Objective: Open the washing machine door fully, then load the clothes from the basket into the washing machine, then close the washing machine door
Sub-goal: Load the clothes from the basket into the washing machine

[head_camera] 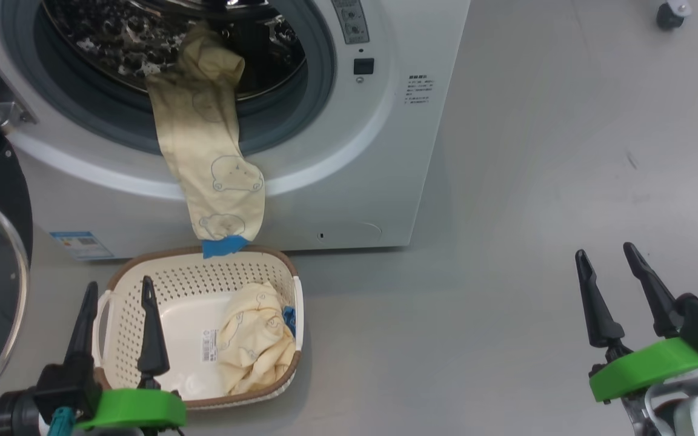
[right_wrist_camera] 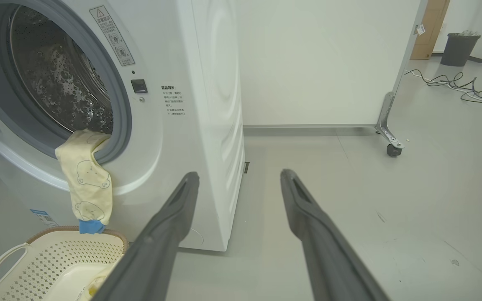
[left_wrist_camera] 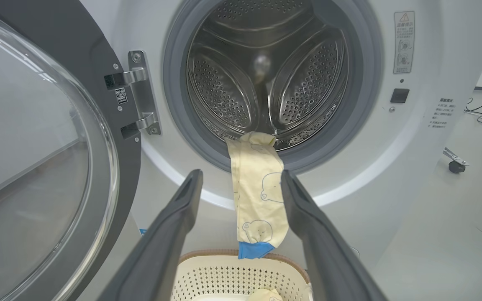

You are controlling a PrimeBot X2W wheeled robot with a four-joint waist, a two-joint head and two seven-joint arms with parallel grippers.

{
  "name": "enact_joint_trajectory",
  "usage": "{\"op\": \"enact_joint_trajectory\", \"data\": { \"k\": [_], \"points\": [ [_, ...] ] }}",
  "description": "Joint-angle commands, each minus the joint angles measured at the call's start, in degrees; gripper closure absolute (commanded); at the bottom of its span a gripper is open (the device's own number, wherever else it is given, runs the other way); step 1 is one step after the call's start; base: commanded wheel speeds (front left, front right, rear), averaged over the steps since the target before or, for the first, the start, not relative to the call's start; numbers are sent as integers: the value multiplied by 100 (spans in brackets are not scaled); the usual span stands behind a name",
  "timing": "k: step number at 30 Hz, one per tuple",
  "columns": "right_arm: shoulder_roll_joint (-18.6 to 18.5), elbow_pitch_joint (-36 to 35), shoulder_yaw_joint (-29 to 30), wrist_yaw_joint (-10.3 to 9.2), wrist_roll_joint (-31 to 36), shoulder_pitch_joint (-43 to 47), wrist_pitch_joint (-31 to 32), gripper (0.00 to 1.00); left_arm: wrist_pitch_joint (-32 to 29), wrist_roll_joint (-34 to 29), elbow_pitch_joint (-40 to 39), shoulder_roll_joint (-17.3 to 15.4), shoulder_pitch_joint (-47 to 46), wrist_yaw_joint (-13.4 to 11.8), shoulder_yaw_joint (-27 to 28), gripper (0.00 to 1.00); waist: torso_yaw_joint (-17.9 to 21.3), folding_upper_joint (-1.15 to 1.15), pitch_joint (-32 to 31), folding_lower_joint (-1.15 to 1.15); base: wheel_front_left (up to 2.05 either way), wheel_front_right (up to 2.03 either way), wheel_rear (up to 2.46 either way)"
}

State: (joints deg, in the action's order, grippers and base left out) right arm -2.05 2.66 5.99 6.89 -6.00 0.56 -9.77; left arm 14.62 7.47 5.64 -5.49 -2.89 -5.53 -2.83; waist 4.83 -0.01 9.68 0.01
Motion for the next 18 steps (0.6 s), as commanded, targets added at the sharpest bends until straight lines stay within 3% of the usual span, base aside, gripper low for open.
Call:
{"op": "enact_joint_trajectory", "data": {
  "k": [1, 18],
  "points": [
    [-83, -257, -118, 59, 38, -5, 55, 0, 38, -75, -149, -13, -3, 44, 156, 0, -63, 1, -289, -1, 0, 0, 0],
    [-83, -604, -192, 59, 20, 452, 363, 0, 38, -160, 100, 119, 340, 209, 42, 0, -131, 1, -770, -1, 0, 0, 0]
  ]
}}
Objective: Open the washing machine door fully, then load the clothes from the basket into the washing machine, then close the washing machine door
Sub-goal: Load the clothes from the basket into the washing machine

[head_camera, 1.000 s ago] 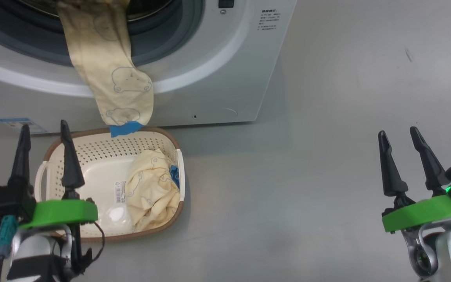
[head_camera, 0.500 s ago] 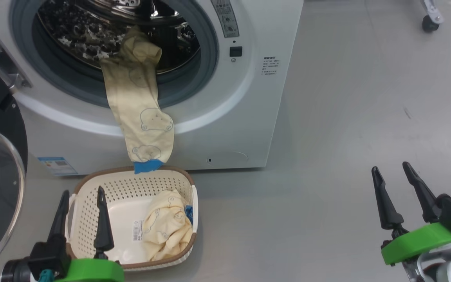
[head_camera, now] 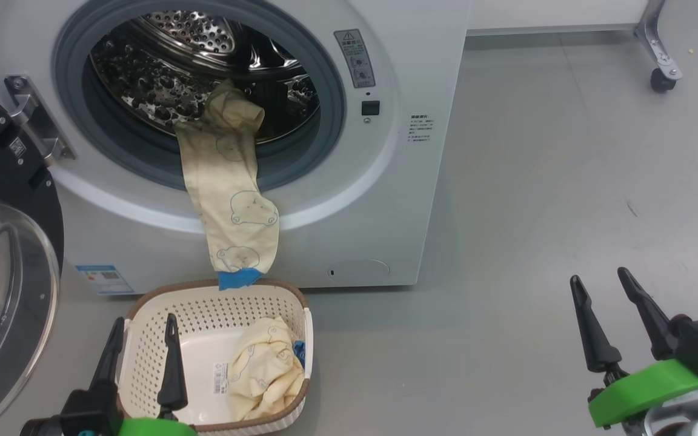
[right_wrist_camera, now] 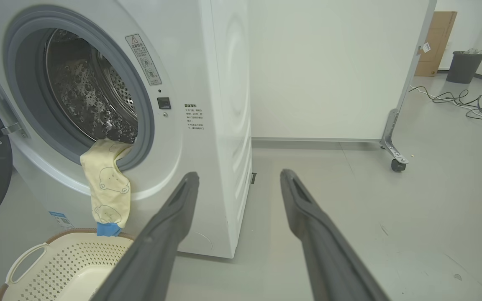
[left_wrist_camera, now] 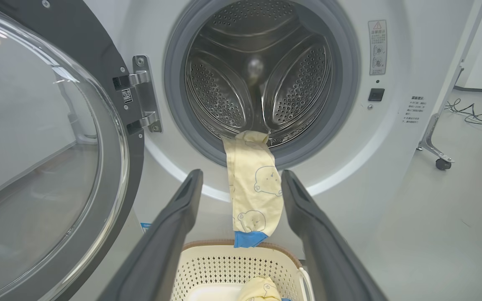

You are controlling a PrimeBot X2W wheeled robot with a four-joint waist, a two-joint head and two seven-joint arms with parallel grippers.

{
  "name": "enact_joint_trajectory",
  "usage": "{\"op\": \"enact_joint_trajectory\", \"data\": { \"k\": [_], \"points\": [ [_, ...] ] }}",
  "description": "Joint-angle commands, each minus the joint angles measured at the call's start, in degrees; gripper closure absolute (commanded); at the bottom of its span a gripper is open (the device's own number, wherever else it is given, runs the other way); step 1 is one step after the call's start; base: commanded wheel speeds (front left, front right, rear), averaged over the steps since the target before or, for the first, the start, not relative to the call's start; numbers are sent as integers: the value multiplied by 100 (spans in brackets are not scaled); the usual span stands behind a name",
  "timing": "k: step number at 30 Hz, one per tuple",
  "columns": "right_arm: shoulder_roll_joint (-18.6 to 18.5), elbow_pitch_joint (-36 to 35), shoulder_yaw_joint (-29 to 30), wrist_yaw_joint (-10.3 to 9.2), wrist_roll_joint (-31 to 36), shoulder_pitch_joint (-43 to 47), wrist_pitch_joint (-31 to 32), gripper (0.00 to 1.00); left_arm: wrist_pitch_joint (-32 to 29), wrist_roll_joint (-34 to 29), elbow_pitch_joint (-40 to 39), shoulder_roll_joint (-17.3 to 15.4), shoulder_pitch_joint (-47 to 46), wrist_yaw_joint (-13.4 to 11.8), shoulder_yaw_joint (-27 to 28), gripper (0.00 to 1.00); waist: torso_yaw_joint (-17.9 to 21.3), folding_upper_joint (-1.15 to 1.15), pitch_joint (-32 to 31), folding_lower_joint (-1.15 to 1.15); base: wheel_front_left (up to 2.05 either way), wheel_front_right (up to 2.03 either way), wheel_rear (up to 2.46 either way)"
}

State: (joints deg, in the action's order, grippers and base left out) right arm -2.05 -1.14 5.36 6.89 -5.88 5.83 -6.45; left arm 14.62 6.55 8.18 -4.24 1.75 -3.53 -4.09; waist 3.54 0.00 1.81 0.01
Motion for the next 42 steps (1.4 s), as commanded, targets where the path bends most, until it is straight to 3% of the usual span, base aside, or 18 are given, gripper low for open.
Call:
{"op": "enact_joint_trajectory", "data": {
  "k": [1, 28, 36, 42],
  "points": [
    [-83, -236, -131, 59, 6, -63, 33, 0, 38, -71, -156, -2, -132, 16, 169, 0, -1, 0, 22, -1, 0, 0, 0],
    [-83, -318, -179, 59, -66, -99, 17, 0, 38, -157, 77, 54, -428, 126, 270, 0, 9, 0, 301, -1, 0, 0, 0],
    [-83, -346, -264, 59, -168, -346, -71, 0, 36, -140, 1127, -129, -1256, 337, 217, 0, 253, 0, 905, -1, 0, 0, 0],
    [-83, -329, -305, 59, -272, -655, -220, 0, -200, 10, 2474, -429, -2415, 598, 277, 0, 660, 0, 1689, -1, 0, 0, 0]
  ]
}}
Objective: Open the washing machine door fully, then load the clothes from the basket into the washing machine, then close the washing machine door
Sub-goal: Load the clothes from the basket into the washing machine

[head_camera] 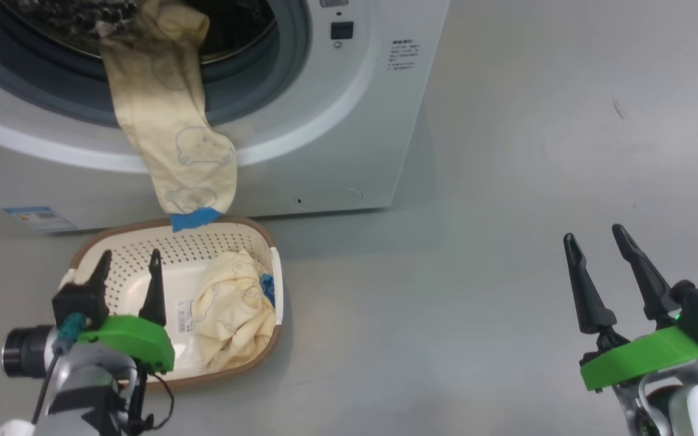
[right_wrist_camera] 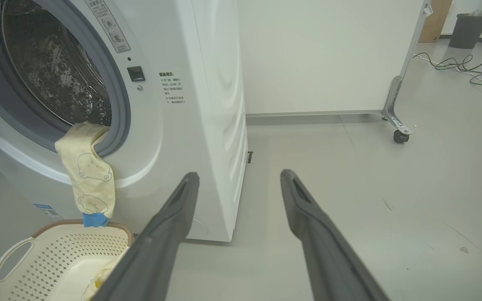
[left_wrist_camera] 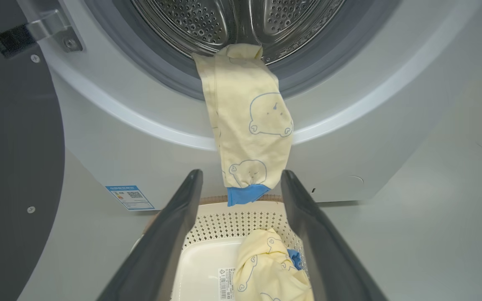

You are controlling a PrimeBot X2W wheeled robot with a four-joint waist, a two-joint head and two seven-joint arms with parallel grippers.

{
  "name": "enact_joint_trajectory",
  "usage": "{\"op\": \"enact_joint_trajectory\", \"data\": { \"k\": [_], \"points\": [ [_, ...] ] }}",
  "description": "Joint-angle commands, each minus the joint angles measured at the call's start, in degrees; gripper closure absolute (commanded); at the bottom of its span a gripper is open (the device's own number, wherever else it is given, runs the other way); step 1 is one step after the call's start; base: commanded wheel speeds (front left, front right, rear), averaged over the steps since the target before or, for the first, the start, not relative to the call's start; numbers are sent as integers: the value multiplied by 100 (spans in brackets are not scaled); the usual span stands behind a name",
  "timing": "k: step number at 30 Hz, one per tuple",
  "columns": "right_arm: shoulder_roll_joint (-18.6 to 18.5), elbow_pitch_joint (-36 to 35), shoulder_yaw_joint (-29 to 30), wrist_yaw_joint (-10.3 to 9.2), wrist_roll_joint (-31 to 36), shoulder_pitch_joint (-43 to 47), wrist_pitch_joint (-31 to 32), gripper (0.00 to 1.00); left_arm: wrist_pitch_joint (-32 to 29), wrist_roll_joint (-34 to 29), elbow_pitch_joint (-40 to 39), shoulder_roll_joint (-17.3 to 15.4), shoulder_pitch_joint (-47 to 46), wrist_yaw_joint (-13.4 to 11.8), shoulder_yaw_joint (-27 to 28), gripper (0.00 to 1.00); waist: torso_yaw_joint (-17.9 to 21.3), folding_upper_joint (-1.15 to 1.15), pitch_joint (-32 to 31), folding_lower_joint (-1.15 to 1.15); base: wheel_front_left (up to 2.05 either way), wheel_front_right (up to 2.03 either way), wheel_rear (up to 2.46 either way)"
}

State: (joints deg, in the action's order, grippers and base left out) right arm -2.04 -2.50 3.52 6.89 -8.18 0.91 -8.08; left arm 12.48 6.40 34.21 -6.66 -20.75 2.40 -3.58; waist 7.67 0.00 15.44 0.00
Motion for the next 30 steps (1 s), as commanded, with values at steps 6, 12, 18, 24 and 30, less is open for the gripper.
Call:
{"op": "enact_joint_trajectory", "data": {
  "k": [6, 12, 18, 24, 30],
  "points": [
    [-84, -109, -181, 59, -139, -433, -231, 0, -177, 144, 991, -532, -1197, 221, 256, 0, 565, 0, 974, 0, 0, 0, 0],
    [-84, -13, -248, 59, -241, -627, -371, 0, -347, 250, 1743, -731, -1950, 372, 194, 0, 738, 0, 1431, 0, 0, 0, 0],
    [-84, 97, -387, 59, -361, -839, -504, 0, -600, 443, 2401, -894, -2752, 473, 99, 0, 885, 0, 1901, 0, 0, 0, 0],
    [-84, 227, -521, 59, -472, -980, -599, 0, -869, 701, 2886, -1078, -3373, 500, 94, 0, 1032, 0, 2210, 0, 0, 0, 0],
    [-84, 332, -631, 59, -576, -1037, -654, 0, -1116, 879, 3296, -1268, -3799, 505, 128, 0, 1116, 0, 2358, 0, 0, 0, 0]
  ]
}}
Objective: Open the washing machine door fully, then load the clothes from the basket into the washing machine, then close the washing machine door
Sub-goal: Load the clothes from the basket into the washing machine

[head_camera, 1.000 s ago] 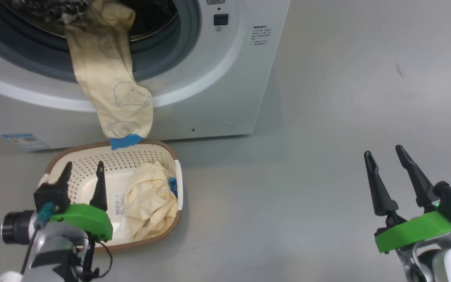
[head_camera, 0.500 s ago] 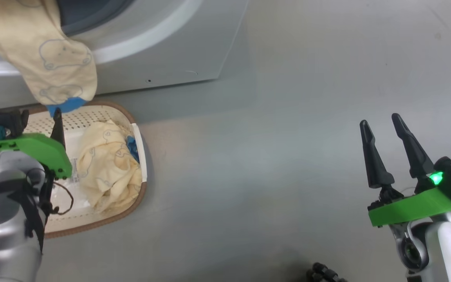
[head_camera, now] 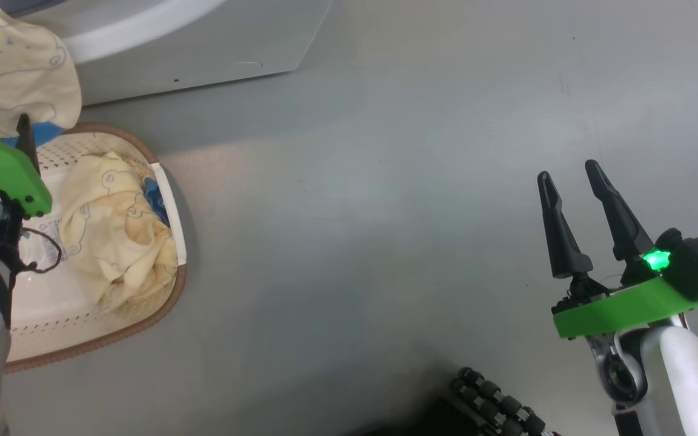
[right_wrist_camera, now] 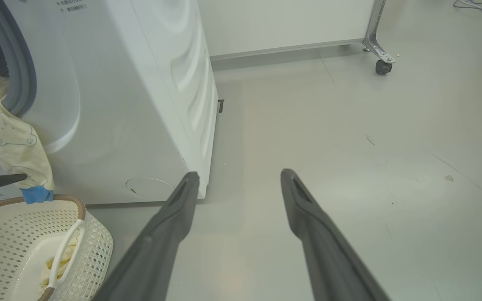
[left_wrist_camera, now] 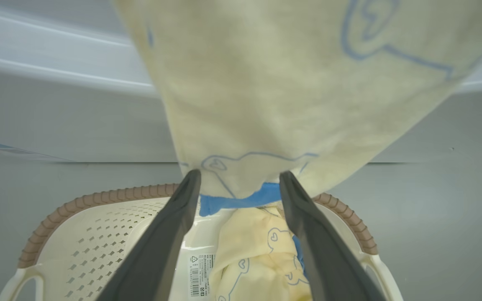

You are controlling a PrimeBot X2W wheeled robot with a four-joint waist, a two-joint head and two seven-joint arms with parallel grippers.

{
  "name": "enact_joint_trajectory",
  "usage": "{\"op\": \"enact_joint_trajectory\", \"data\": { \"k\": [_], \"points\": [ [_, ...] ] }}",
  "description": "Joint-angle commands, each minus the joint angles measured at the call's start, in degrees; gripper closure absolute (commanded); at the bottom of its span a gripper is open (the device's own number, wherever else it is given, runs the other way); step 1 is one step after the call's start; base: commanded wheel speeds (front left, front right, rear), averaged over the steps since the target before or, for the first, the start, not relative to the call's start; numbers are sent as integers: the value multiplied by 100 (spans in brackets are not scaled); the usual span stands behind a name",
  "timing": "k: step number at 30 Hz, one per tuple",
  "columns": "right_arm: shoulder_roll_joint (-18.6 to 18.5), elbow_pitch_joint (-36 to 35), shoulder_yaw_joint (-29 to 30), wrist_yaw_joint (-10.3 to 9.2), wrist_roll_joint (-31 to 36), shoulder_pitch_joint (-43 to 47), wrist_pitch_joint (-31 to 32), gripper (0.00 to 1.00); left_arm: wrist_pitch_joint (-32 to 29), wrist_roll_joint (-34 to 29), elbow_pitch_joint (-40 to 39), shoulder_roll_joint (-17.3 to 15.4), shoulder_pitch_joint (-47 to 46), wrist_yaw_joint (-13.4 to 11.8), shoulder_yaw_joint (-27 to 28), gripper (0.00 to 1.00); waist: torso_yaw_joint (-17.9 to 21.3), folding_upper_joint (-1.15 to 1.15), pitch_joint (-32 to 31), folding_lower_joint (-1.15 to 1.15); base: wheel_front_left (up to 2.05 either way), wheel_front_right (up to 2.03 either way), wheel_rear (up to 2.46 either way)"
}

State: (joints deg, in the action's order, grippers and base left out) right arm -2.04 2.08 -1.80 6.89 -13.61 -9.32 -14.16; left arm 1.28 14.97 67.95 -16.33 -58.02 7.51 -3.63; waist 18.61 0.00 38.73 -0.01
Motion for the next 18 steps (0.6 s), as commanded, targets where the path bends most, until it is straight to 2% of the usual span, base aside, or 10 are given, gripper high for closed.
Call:
{"op": "enact_joint_trajectory", "data": {
  "k": [1, 6, 7, 9, 10, 18],
  "points": [
    [-84, -110, -116, 59, -43, -20, -51, 0, -9, 34, -30, -324, -129, -6, 129, 0, 30, 0, 41, 1, 0, 0, 0],
    [-84, -60, -198, 59, -86, -39, -70, 0, -59, 149, 170, -376, -332, -5, 144, 0, 59, 0, 62, 1, 0, 0, 0],
    [-84, -55, -204, 59, -89, -44, -72, 0, -89, 179, 193, -353, -361, -4, 128, 25, 60, 0, 69, 1, 0, 0, 0],
    [-84, -48, -208, 59, -96, -49, -76, 0, -100, 232, 211, -334, -395, -4, 75, 93, 58, 0, 74, 1, 0, 0, 0],
    [-84, -46, -212, 59, -99, -53, -77, 0, -113, 263, 216, -327, -402, -4, 39, 100, 60, 0, 78, 1, 0, 0, 0],
    [-84, -41, -148, 59, -135, -78, -82, 0, -151, 592, 141, -250, -311, -3, -310, 100, -44, 0, 94, 1, 0, 0, 0]
  ]
}}
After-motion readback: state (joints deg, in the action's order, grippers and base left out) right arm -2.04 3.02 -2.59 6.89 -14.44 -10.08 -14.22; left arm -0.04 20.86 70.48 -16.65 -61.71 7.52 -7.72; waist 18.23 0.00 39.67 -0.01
